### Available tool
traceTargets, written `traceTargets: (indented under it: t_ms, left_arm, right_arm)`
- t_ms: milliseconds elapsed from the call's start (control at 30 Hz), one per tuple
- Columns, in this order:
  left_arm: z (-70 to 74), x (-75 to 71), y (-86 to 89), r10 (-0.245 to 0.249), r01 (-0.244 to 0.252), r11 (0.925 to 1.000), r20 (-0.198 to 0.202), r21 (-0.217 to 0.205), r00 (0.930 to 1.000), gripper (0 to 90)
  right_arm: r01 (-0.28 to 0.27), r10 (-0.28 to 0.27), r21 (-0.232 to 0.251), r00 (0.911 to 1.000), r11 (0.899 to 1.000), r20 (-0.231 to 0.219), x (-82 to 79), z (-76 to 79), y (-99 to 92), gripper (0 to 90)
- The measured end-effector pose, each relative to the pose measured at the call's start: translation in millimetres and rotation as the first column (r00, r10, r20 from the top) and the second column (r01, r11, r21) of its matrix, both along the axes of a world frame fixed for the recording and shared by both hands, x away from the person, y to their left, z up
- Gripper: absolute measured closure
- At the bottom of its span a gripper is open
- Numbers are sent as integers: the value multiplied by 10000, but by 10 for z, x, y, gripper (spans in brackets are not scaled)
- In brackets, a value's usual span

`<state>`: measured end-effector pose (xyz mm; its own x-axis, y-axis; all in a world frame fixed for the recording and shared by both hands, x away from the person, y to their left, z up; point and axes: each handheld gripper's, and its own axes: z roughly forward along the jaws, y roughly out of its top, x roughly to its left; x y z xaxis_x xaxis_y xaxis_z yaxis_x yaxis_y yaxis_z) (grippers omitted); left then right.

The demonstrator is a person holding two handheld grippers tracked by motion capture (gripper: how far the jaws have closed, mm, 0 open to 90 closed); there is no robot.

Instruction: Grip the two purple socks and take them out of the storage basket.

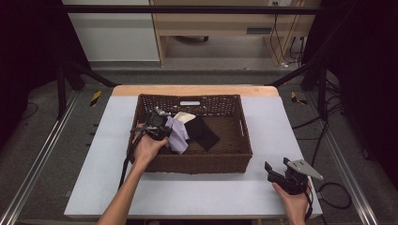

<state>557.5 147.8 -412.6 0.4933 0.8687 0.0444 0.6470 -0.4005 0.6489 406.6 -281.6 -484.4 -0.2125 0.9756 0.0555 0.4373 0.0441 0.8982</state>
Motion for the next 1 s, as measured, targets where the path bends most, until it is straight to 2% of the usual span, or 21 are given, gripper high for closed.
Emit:
traceTargets:
  t_ms: [67,167,200,233,367,500,533,633,700,767,800,833,867,900,933,967,1000]
  left_arm:
    - [13,0,13,127,-127,9999,80,6,9999,868]
    - [60,-15,40,324,-314,9993,496,-204,9982,874]
    - [60,-15,40,324,-314,9993,496,-204,9982,875]
    - [104,-29,64,413,-369,9980,865,-519,9954,875]
    - [170,-65,95,507,-364,9946,1492,-967,9875,875]
    - [255,-117,116,541,-254,9911,2215,-1304,9737,876]
    - [282,-132,121,630,-249,9871,2404,-1582,9686,876]
    - [386,-169,158,737,-165,9816,2972,-1904,9520,876]
    - [471,-182,191,700,-50,9772,2996,-2124,9515,875]
    - [574,-217,235,825,-13,9712,3309,-2385,9401,876]
    - [607,-230,252,844,20,9687,3370,-2483,9377,876]
    - [657,-257,275,915,59,9632,3485,-2687,9328,875]
    - [657,-257,275,915,59,9632,3485,-2687,9328,876]
    - [727,-295,314,1002,96,9576,3644,-2878,9258,876]
    - [727,-295,314,1002,96,9576,3644,-2878,9258,876]
    - [803,-349,352,1081,183,9503,3847,-3108,9167,876]
    - [826,-367,361,1079,229,9484,3898,-3161,9146,875]
  right_arm:
    - [-15,15,-15,10000,10000,10,-1,1,-1,251]
    - [-43,43,-37,10000,10000,59,-4,0,4,277]
    - [-43,43,-37,10000,10000,59,-4,0,4,277]
    - [1,-1,-63,10000,10000,88,-10,2,3,312]
    - [-83,84,-6,9999,10000,145,-20,5,6,357]
    - [-12,11,66,9998,10000,198,-21,4,-6,375]
    - [5,-6,86,9998,10000,205,-22,4,-7,380]
    - [7,-8,81,9998,10000,214,-25,5,-6,388]
    - [-18,17,67,9998,10000,213,-23,4,-5,393]
    - [-40,39,44,9998,10000,196,-22,4,-6,398]
    - [-28,27,65,9998,10000,202,-22,5,-5,401]
    - [-29,27,69,9998,10000,204,-23,5,-6,405]
    - [-29,27,69,9998,10000,204,-23,5,-6,405]
    - [-42,41,62,9998,10000,201,-22,5,-6,409]
    - [-42,41,62,9998,10000,201,-22,5,-6,409]
    - [-72,70,54,9998,10000,204,-21,4,-7,409]
    - [-82,81,45,9998,10000,194,-19,3,-7,410]
